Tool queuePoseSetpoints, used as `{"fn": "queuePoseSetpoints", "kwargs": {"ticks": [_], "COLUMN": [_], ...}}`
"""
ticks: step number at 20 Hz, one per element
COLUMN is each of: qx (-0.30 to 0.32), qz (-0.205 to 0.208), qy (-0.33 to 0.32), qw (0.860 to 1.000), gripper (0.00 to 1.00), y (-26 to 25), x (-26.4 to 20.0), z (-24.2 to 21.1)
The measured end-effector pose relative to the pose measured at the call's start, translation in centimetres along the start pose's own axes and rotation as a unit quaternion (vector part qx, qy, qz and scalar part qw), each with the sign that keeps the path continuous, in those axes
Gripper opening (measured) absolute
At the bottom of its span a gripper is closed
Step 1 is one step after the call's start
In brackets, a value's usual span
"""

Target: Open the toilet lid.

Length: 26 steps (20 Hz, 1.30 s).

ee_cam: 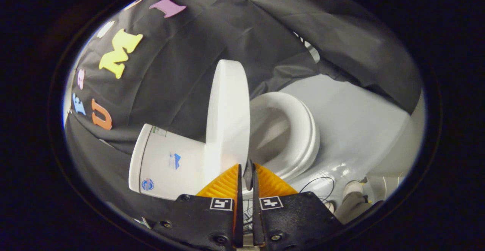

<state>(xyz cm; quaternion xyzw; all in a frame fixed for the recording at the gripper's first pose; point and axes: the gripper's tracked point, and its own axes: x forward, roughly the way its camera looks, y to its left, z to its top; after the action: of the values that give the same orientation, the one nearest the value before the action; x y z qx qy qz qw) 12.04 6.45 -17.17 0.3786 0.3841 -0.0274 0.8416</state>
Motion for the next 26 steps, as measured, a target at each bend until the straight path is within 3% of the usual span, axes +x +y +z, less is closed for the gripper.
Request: {"fn": "queuePoseSetpoints", "kwargs": {"ticks": [6,11,26], "qx": [-0.071,-0.096,-0.202], "qz": [-0.028,-0.046,-0.066], "qy": [-0.015,-0.020,-0.050], "qw": [0.997,0.994,0.976], "gripper": [0.13,0.13,0.13], "y": [3.4,4.7,11.5], "x": [-0.7,-1.0,-2.4], "z": [0.0,0.0,-1.3]}}
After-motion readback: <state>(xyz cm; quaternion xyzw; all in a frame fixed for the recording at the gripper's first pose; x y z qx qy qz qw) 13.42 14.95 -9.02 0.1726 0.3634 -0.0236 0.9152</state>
